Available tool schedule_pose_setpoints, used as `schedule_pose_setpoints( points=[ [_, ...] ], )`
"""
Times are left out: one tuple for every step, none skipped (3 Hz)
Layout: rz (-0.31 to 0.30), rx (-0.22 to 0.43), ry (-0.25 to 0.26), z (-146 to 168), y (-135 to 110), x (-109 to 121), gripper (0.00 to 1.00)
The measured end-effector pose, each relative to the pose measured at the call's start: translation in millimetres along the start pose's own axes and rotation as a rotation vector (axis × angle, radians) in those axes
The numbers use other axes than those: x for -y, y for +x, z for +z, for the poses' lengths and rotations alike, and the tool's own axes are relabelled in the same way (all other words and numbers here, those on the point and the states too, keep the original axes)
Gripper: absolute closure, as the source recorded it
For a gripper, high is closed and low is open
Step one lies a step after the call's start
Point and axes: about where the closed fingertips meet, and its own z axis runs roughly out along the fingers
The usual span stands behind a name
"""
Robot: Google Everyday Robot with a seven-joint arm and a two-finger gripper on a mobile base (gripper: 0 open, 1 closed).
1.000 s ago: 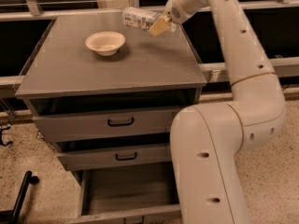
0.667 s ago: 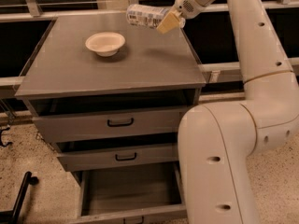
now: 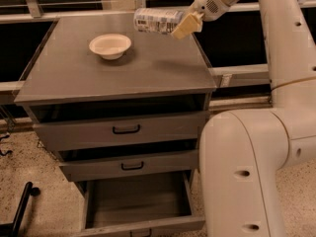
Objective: Place blue plastic bottle into bottom drawer
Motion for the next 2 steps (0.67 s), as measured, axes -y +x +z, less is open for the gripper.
schedule_pose_setpoints(
  points=[
    [0.0,0.001,0.0,0.2,-0.3,0.1,1.0],
    [-0.047,0.036,0.003,-26.4,-9.9,-8.4,1.0]
  ],
)
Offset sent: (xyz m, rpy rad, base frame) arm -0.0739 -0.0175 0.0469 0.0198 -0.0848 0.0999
